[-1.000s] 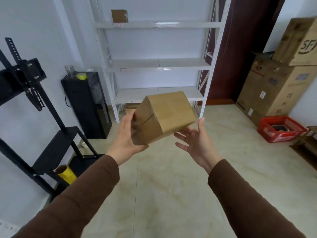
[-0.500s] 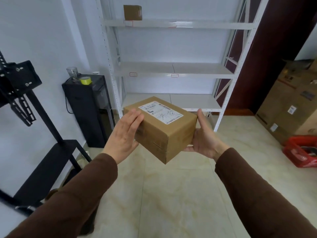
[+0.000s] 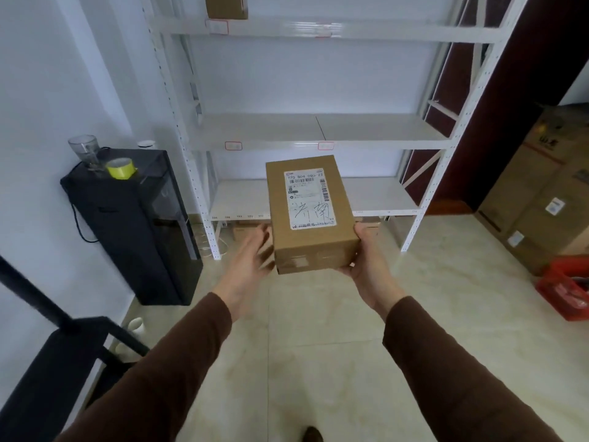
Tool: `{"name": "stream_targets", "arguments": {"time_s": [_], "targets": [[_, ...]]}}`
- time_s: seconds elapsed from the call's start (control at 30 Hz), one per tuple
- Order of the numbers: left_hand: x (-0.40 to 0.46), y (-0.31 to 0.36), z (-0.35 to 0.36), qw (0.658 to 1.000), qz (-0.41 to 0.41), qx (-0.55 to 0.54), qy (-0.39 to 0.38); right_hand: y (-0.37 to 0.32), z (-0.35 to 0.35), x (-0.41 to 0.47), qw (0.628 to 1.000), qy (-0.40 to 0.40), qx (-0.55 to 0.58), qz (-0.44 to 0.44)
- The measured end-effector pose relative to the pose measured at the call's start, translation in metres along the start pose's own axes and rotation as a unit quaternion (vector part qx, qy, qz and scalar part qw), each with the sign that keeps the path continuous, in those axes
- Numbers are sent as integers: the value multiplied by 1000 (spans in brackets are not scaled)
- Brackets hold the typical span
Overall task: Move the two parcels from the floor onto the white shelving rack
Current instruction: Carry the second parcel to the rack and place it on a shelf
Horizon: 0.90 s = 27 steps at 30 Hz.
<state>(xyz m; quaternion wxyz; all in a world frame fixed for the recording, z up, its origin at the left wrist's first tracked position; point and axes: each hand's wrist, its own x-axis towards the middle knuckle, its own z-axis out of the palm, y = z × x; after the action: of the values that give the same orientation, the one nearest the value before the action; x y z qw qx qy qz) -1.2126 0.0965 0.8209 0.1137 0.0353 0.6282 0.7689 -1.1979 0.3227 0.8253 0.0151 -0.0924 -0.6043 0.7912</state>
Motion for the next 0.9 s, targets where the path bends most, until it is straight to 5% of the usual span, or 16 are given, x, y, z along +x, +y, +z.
{"name": "stream_targets", "arguments": {"time_s": [0.13,0.4,0.9], "targets": [[77,6,-2,999,-15,9,-36,9,13,85,1000,17,-17,-12],[228,32,-47,999,-23,7,34,4,63,248,1000,-7,-18,20],[521,77,-234,992,-51,13,114,15,230,550,998,14,-63,23]]}}
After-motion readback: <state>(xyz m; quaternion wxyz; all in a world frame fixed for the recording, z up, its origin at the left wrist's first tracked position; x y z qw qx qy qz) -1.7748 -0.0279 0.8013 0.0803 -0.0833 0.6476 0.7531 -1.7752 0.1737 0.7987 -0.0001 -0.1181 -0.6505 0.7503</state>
